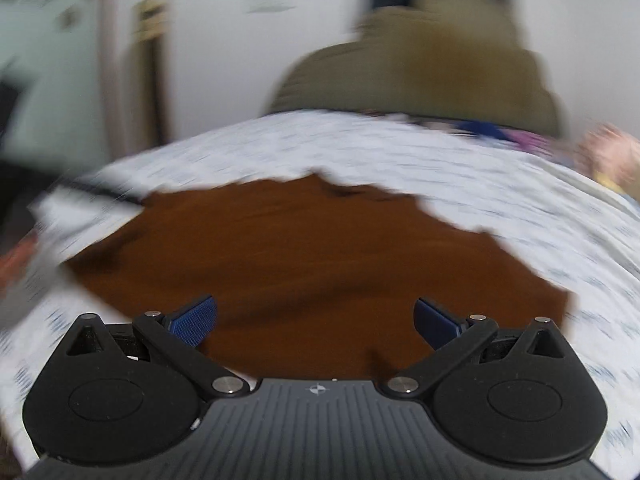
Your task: Fold small clothes
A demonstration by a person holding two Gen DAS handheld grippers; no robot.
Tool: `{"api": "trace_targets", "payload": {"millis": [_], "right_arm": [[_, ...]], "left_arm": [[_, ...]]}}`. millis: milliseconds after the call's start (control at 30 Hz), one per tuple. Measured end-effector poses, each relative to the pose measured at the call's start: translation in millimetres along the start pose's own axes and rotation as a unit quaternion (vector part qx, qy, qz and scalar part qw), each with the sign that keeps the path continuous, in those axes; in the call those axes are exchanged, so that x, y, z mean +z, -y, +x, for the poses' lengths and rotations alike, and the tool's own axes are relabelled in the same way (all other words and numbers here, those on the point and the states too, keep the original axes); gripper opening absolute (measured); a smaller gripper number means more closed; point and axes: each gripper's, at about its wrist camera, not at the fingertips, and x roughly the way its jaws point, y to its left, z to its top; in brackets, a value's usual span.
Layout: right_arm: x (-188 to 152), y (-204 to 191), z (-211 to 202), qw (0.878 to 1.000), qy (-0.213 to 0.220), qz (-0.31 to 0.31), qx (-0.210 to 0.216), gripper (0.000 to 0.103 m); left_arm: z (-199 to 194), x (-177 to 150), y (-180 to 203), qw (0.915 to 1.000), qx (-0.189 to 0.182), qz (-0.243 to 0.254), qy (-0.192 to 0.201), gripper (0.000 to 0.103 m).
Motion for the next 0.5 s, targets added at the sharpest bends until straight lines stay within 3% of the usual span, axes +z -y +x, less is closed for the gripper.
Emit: {"api": "trace_targets", "payload": {"millis": [67, 267, 400, 500], "right_arm": [[3, -27, 6, 0.999, -0.011, -0.050, 0.018, 0.103], [3, -94, 22, 0.982, -0.020, -0.187, 0.012, 0.103], [0, -123, 39, 0.973, -0.036, -0.228, 0.016, 0.102], [2, -136, 51, 0.967, -0.027, -0.253, -0.004, 0.102]], "left_arm": [[19, 10, -18, 0.9987, -0.023, -0.023, -0.039, 0.103], [60, 22, -39, 0.9864, -0.087, -0.073, -0.119, 0.103], [75, 32, -37, 0.9786, -0.128, -0.087, -0.135, 0.103], [89, 42, -29, 0.9694, -0.172, -0.094, -0.147, 0.102]]}}
